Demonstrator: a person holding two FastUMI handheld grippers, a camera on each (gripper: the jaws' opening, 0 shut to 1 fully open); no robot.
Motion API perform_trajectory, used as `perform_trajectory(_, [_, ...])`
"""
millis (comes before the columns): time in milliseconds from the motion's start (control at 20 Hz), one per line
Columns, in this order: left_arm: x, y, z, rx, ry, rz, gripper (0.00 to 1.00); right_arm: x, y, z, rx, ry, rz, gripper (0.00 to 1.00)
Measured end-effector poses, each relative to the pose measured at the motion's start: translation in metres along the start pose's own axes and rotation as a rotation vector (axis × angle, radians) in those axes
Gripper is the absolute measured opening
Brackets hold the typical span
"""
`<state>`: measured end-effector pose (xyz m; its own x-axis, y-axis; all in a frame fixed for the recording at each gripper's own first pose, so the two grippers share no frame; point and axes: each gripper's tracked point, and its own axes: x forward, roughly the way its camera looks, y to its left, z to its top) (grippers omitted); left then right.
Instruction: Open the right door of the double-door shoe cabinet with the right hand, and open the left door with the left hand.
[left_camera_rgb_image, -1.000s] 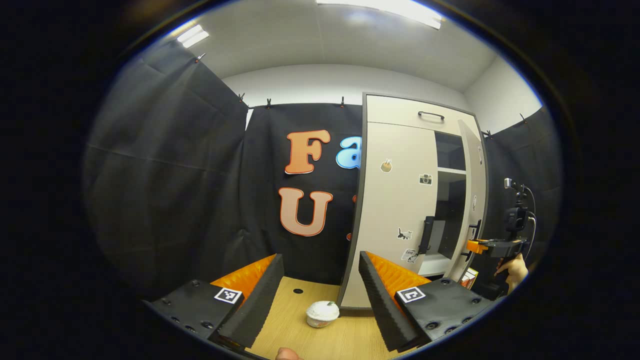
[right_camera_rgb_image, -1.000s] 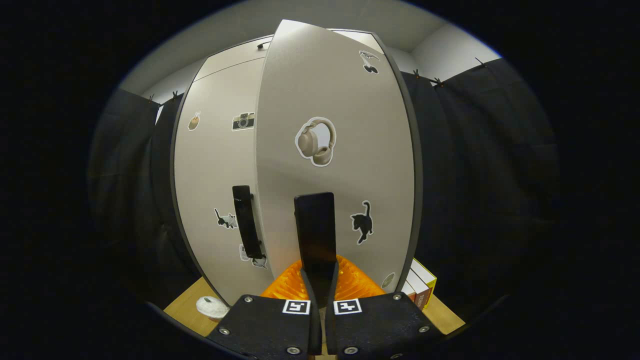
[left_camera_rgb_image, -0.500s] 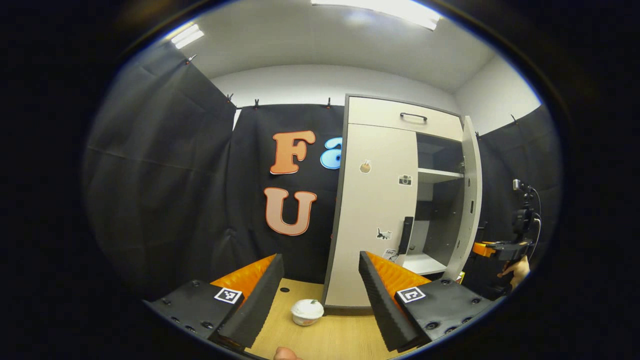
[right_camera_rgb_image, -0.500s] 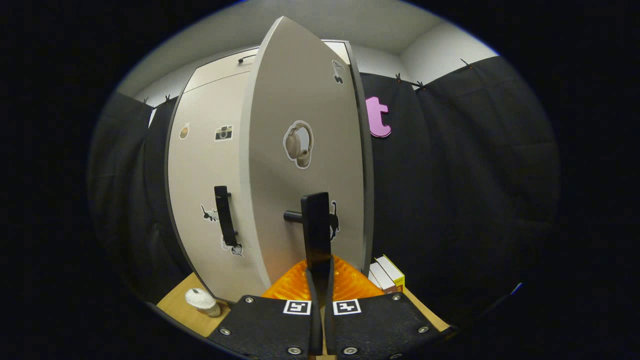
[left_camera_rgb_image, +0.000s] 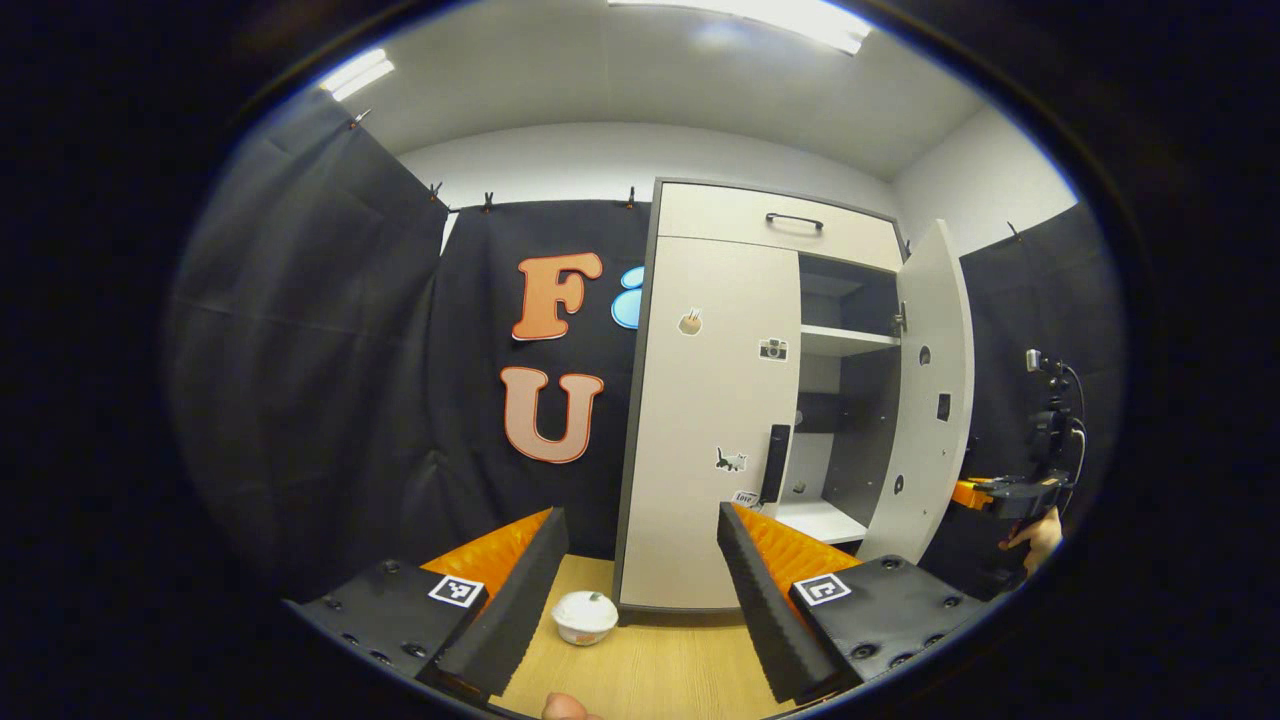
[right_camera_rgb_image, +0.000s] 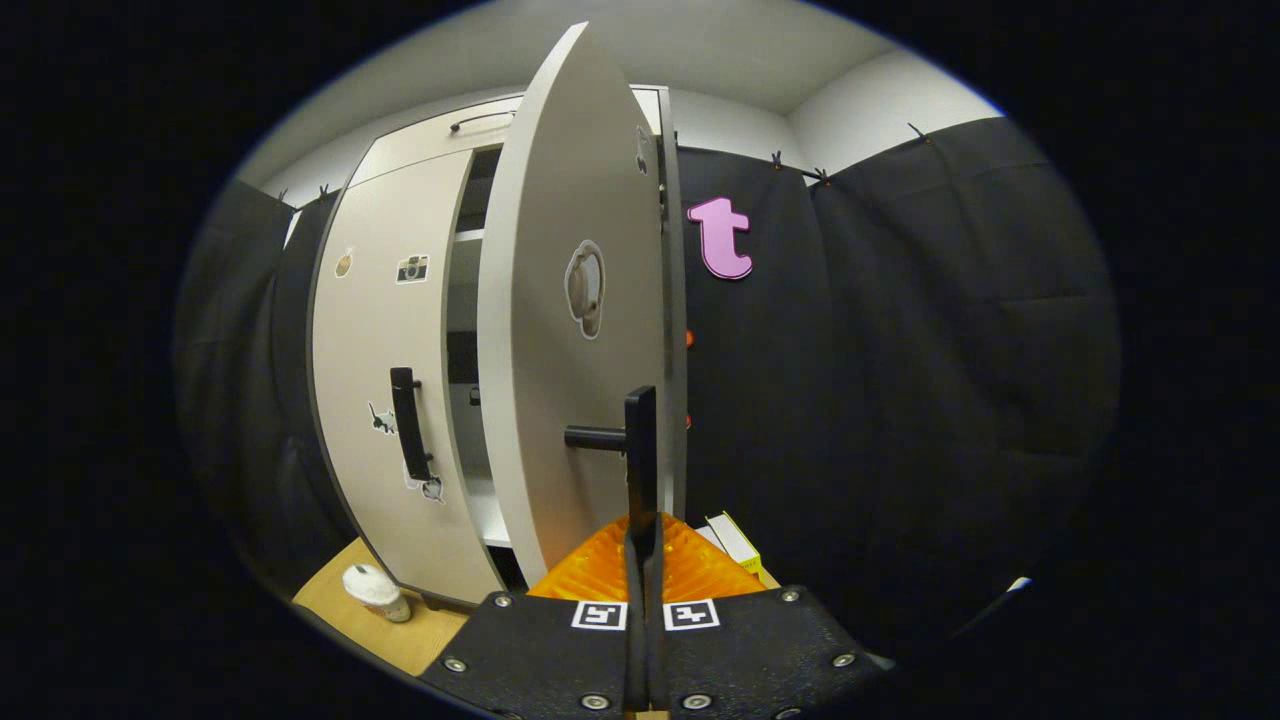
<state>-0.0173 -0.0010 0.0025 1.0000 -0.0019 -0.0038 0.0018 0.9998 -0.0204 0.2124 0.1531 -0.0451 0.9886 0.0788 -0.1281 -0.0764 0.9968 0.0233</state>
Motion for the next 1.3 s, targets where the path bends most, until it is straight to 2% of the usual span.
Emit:
perform_trajectory(400, [0.027,-0.043,-0.012,0.008,0.023,-0.052,0.97,0.001,-0.013,0.001,0.023,0.004,-0.012,0.0])
perform_trajectory(700, [0.05,-0.072,-0.021,0.001,0.041,-0.081,0.97,0.002,-0.018,0.0,0.01,0.016,0.016,0.0])
perform_trajectory(950, [0.069,-0.093,-0.02,0.002,0.038,-0.095,0.96,0.002,-0.019,0.0,0.058,0.025,0.036,0.01])
perform_trajectory(1050, [0.077,-0.102,-0.02,0.013,0.031,-0.101,0.97,-0.002,-0.025,-0.001,0.064,0.023,0.009,0.13])
perform_trajectory(1100, [0.081,-0.108,-0.019,0.018,0.025,-0.104,0.97,-0.001,-0.032,0.0,0.063,0.017,-0.012,0.24])
perform_trajectory(1150, [0.086,-0.114,-0.018,0.023,0.019,-0.109,0.97,-0.003,-0.037,0.0,0.065,0.014,-0.035,0.45])
perform_trajectory(1300, [0.108,-0.13,-0.02,0.047,0.005,-0.117,0.95,-0.005,-0.041,0.001,0.06,0.001,-0.047,0.86])
